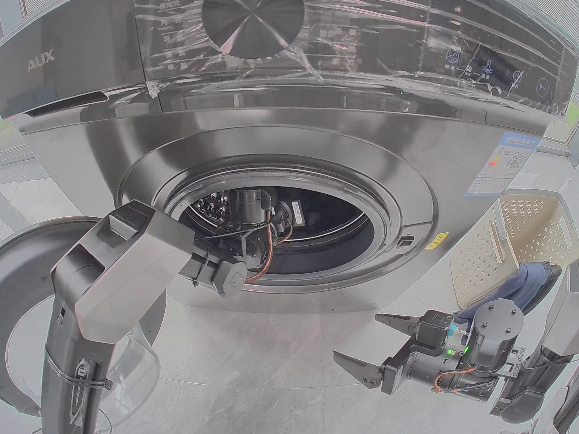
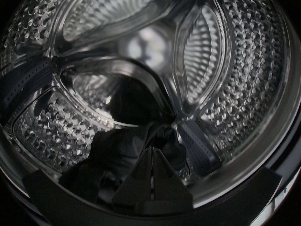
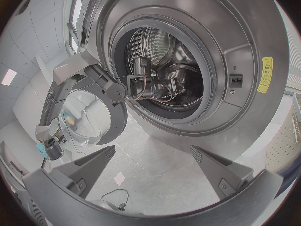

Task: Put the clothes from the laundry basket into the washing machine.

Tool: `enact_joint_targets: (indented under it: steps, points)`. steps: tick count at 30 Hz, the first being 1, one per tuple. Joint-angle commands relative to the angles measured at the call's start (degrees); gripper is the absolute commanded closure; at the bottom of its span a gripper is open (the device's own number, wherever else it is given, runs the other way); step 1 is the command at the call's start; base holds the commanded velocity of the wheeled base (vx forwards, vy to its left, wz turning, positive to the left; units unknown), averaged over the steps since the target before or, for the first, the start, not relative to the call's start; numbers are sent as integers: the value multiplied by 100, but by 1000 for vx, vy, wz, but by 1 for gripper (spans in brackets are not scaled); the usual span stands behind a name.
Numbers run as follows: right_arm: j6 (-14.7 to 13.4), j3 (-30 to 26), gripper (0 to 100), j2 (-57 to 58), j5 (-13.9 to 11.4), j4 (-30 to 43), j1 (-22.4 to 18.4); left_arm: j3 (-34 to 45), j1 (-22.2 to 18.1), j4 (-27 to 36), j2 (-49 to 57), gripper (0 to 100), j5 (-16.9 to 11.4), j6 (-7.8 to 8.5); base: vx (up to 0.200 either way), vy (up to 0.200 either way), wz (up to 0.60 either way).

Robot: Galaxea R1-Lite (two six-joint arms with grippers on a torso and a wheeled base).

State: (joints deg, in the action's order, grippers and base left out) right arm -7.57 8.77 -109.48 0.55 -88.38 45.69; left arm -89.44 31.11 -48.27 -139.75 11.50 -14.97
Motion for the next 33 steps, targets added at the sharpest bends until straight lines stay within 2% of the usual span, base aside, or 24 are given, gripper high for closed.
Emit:
enact_joint_targets:
  steps: [1, 5, 10, 11, 18, 23, 24, 26, 31, 33]
  points:
    - [1, 29, 0, -12, 7, -4, 10, -530, -26, -253, -448, 100, 160, -6, 0, 0, 0]
    - [-8, 29, 0, -12, 7, -4, -8, -917, -26, -560, -623, 100, 195, -6, 0, 0, 0]
    - [-8, 29, 0, -12, -2, -4, -8, -812, -26, -587, -571, 100, 195, 20, 0, 0, 0]
    - [1, 29, 0, -12, -2, -4, -8, -776, -26, -578, -535, 0, 195, 20, 0, 0, 0]
    - [-8, 29, 0, -56, -2, -4, -8, -311, 35, -525, -149, 0, 195, 29, 0, 0, 0]
    - [-8, 11, 0, -56, -2, -4, -16, 1113, 378, -595, 607, 0, 186, 82, 0, 0, 0]
    - [-8, -6, 0, -56, -2, -4, -25, 1676, 492, -657, 809, 0, 178, 249, 0, 0, 0]
    - [-8, -24, 0, -47, -2, -4, -25, 2238, 598, -868, 967, 0, 169, 451, 0, 0, 0]
    - [-8, -68, 0, -12, -2, -4, -34, 3636, 800, -2344, 1126, 0, 142, 1040, 0, 0, 0]
    - [-8, -103, 0, 24, -2, -4, -34, 4058, 800, -2828, 1152, 0, 107, 1339, 0, 0, 0]
